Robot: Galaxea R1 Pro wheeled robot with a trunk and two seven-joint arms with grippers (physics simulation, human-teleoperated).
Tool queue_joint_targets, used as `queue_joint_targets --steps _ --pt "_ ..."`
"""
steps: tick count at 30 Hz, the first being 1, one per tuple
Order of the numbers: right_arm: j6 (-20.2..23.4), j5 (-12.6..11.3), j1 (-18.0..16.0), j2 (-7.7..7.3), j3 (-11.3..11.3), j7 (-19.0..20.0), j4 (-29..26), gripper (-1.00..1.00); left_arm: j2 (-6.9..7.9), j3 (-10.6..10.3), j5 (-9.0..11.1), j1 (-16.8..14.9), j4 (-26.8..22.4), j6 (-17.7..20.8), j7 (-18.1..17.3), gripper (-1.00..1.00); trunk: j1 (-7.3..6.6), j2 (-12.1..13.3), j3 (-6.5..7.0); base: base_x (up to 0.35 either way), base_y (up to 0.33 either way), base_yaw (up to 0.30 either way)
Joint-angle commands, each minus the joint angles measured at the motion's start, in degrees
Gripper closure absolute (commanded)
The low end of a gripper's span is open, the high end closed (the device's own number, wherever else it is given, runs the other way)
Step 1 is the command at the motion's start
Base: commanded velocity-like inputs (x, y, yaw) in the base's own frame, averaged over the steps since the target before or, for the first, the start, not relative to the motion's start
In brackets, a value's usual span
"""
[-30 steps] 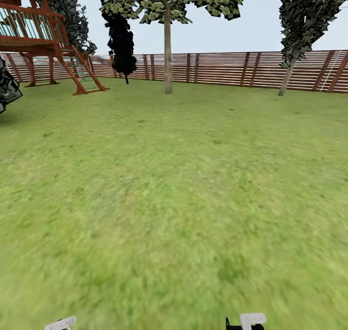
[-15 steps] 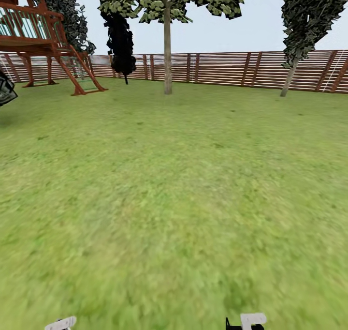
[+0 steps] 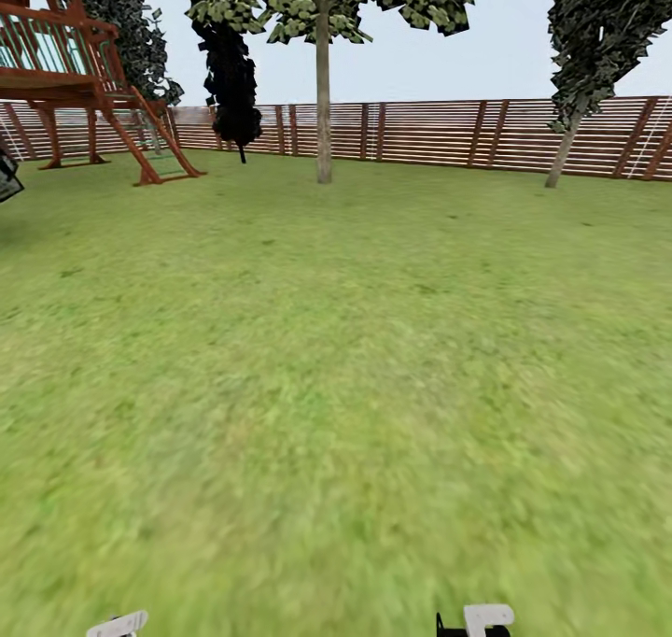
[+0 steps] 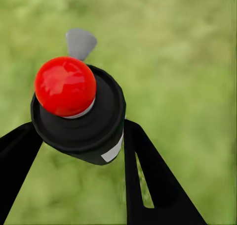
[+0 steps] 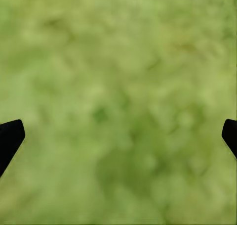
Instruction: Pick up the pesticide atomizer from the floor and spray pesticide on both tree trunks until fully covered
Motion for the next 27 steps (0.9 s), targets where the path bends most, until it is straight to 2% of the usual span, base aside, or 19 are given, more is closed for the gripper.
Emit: queue_joint_targets --steps 1,27 --pt "0.0 0.0 0.0 0.00 0.0 0.0 0.0 -1.00 0.03 0.0 0.0 0.0 0.0 0.0 0.0 1.00 0.00 0.0 0.00 0.341 0.000 0.000" --pt "-0.1 0.0 0.0 -0.09 -0.1 -0.2 0.0 -1.00 0.05 0.0 0.0 0.0 0.0 0.0 0.0 1.00 0.00 0.0 0.00 0.341 0.000 0.000"
